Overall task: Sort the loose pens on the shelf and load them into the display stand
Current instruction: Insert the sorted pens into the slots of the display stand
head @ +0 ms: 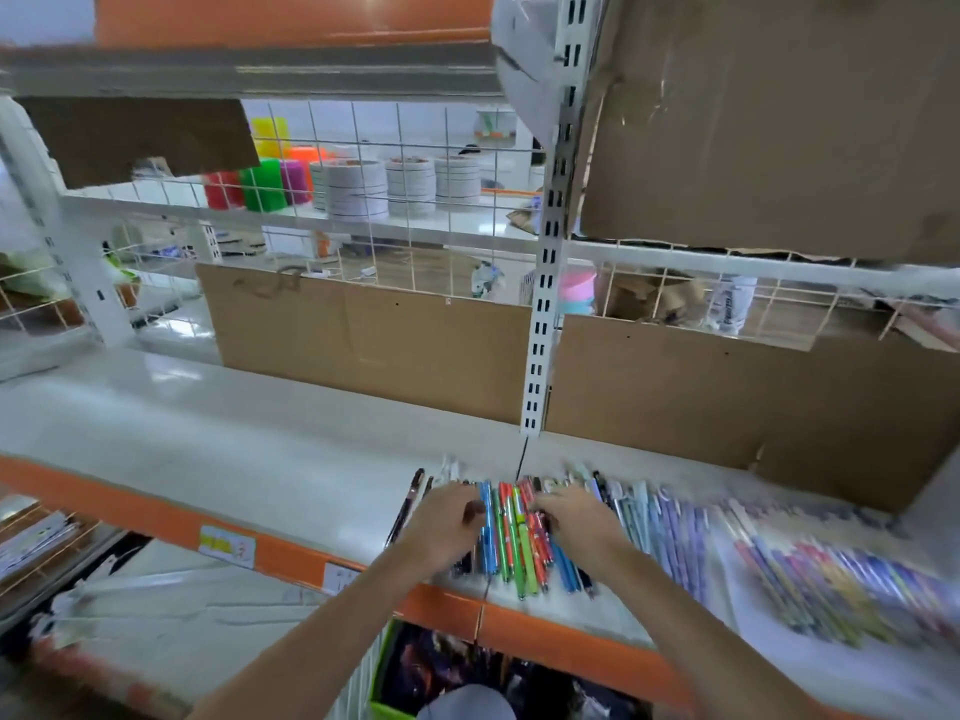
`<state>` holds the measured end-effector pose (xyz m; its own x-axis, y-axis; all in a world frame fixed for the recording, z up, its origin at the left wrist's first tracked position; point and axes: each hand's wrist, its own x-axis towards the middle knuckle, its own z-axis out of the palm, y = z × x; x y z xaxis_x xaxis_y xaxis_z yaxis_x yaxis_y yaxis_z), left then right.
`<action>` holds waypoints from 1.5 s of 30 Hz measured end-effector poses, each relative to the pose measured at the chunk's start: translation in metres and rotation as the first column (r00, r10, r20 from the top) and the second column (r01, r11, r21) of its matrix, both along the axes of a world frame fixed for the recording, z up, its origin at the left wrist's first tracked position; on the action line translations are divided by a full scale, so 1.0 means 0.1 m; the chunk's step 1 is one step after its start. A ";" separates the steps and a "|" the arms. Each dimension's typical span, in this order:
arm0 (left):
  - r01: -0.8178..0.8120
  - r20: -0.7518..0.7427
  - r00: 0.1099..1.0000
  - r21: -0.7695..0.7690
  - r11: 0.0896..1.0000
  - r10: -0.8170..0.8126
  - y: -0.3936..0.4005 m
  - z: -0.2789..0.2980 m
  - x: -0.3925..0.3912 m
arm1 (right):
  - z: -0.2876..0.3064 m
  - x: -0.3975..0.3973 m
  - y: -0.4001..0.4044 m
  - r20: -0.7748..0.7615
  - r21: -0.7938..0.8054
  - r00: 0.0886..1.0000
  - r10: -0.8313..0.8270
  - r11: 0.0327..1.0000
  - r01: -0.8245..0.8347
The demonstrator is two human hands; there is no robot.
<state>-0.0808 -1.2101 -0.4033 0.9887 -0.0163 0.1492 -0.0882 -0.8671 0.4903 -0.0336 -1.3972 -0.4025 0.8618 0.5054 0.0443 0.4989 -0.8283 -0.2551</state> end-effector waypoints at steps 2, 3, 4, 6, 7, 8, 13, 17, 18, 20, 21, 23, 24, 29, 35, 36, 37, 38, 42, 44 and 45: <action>0.008 0.016 1.000 0.000 1.000 -0.008 -0.11 -0.02 0.00 | -0.04 0.00 -0.10 -0.025 0.041 1.000 -0.007 0.999 0.008; 0.014 0.023 1.000 0.008 1.000 -0.014 -0.17 -0.03 0.00 | -0.03 -0.01 -0.16 -0.032 0.077 0.999 -0.015 0.997 0.018; 0.023 0.028 0.999 0.021 1.000 -0.024 -0.23 -0.05 0.00 | -0.01 -0.02 -0.22 -0.030 0.103 0.999 -0.029 0.994 0.032; 0.054 0.050 0.997 0.046 0.997 -0.056 -0.40 -0.09 0.00 | 0.00 -0.04 -0.39 -0.012 0.123 0.997 -0.070 0.990 0.071; 0.072 0.067 0.995 0.066 0.995 -0.076 -0.51 -0.11 0.00 | 0.00 -0.05 -0.50 -0.006 0.128 0.995 -0.103 0.986 0.103; 0.087 0.089 0.991 0.102 0.991 -0.096 -0.62 -0.13 0.00 | -0.01 -0.07 -0.61 -0.002 0.131 0.990 -0.138 0.982 0.137; 0.175 0.169 0.962 0.215 0.961 -0.213 -1.32 -0.14 0.08 | -0.02 -0.23 -1.37 0.037 0.137 0.966 -0.255 0.959 0.248; 0.365 0.115 0.910 0.228 0.902 -0.398 -2.00 -0.12 0.18 | -0.04 -0.34 -2.11 0.134 0.171 0.875 -0.465 0.881 0.441; 0.405 0.114 0.891 0.234 0.884 -0.439 -2.15 -0.14 0.19 | -0.08 -0.38 -2.27 0.154 0.161 0.835 -0.528 0.847 0.506; 0.458 0.142 0.856 0.236 0.857 -0.496 -2.40 -0.20 0.17 | -0.17 -0.46 -2.49 0.194 0.134 0.768 -0.611 0.792 0.596; 0.479 0.131 0.847 0.229 0.847 -0.515 -2.52 -0.22 0.16 | -0.24 -0.51 -2.56 0.219 0.116 0.756 -0.617 0.786 0.607; 0.486 0.097 0.846 0.260 0.834 -0.524 -2.73 -0.25 0.17 | -0.38 -0.58 -2.64 0.272 0.084 0.759 -0.592 0.800 0.594; 0.479 0.114 0.845 0.271 0.835 -0.522 -2.84 -0.26 0.19 | -0.42 -0.60 -2.67 0.285 0.080 0.763 -0.580 0.808 0.584; 0.435 0.164 0.855 0.290 0.852 -0.492 -3.11 -0.40 0.23 | -0.50 -0.57 -2.71 0.256 0.166 0.798 -0.545 0.838 0.519; 0.197 0.324 0.913 0.178 0.964 -0.247 -3.09 -0.60 0.31 | -0.39 -0.64 -2.70 0.280 0.280 0.656 -0.701 0.713 0.643; 0.194 0.332 0.908 0.207 0.959 -0.255 -3.11 -0.62 0.32 | -0.38 -0.66 -2.70 0.272 0.294 0.593 -0.758 0.652 0.699; 0.213 0.343 0.895 0.233 0.949 -0.285 -3.12 -0.63 0.32 | -0.41 -0.66 -2.71 0.273 0.313 0.537 -0.798 0.601 0.735; 0.249 0.350 0.879 0.241 0.938 -0.323 -3.13 -0.64 0.31 | -0.42 -0.65 -2.71 0.247 0.325 0.497 -0.832 0.554 0.766; 0.380 0.253 0.840 0.356 0.854 -0.479 -3.16 -0.63 0.31 | -0.48 -0.61 -2.72 0.118 0.254 0.465 -0.877 0.480 0.840; 0.385 0.246 0.839 0.361 0.849 -0.485 -3.16 -0.64 0.31 | -0.47 -0.60 -2.72 0.085 0.228 0.465 -0.881 0.471 0.852; 0.366 0.264 0.847 0.342 0.865 -0.462 -3.16 -0.64 0.30 | -0.46 -0.59 -2.73 0.083 0.226 0.458 -0.885 0.465 0.856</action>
